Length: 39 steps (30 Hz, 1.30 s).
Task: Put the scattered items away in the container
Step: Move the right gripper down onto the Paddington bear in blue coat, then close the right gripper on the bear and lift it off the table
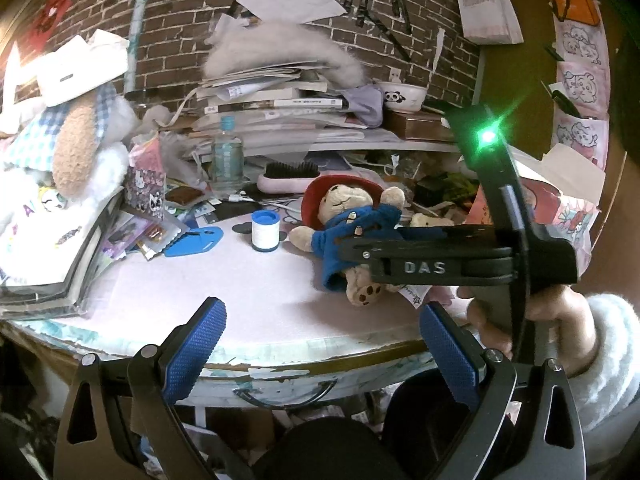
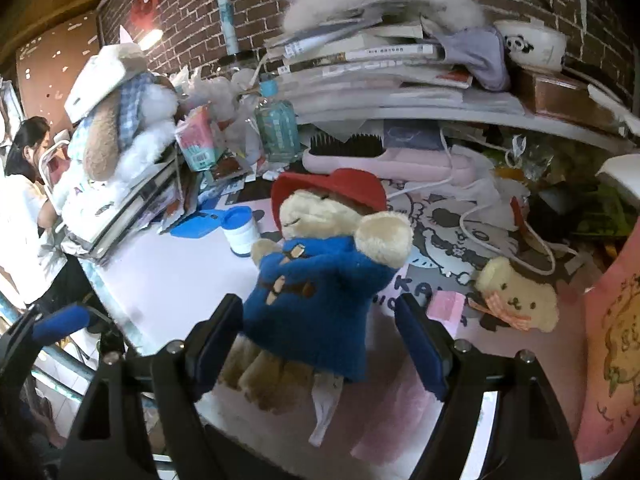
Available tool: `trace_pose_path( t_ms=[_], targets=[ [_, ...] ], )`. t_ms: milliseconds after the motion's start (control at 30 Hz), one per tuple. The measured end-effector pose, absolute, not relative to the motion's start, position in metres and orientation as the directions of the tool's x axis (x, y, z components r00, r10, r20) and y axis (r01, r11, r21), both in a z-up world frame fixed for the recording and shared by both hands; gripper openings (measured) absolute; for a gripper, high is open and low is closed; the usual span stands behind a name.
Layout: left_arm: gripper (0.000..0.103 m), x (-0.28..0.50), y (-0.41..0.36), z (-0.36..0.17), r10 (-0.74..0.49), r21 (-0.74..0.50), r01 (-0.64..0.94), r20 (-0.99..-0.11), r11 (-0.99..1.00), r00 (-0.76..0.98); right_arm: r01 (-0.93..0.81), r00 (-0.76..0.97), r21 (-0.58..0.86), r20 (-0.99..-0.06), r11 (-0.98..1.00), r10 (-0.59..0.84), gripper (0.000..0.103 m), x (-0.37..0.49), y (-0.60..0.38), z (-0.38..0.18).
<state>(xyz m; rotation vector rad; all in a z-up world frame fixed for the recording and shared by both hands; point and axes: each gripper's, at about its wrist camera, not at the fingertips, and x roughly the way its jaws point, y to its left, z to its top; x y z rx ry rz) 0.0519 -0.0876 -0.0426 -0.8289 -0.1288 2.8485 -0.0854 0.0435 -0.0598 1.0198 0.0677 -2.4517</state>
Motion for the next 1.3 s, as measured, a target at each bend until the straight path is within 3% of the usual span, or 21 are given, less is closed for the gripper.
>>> trace_pose_path(
  t_ms=[567, 700, 1000, 1300],
  targets=[
    [0.097, 0.053, -0.089, -0.042, 0.185, -0.133, -0.135, -0.525, -0.982, -0.831, 0.431, -0.582, 0.161, -0.702, -0.888, -0.41, 0.076, -0.098, 0.033, -0.079],
    [0.097, 0.053, -0.089, -0.042, 0.187, -0.133, -0.137, -0.524, -0.982, -0.831, 0.458, -0.566, 0.173, -0.7, -0.872, -0.436, 0.054, -0.097, 0.03, -0.078],
    [0.097, 0.053, -0.09, -0.041, 0.188, -0.132, -0.138, -0.524, -0.982, -0.831, 0.471, -0.582, 0.152, -0.687, -0.869, -0.435, 0.045, -0.093, 0.027, -0.075],
    [0.097, 0.052, -0.089, -0.041, 0.19, -0.134, -0.139, -0.524, -0.981, -0.83, 0.478, -0.622, 0.119, -0.654, -0.87, -0.431, 0.044, -0.088, 0.032, -0.06]
  ],
)
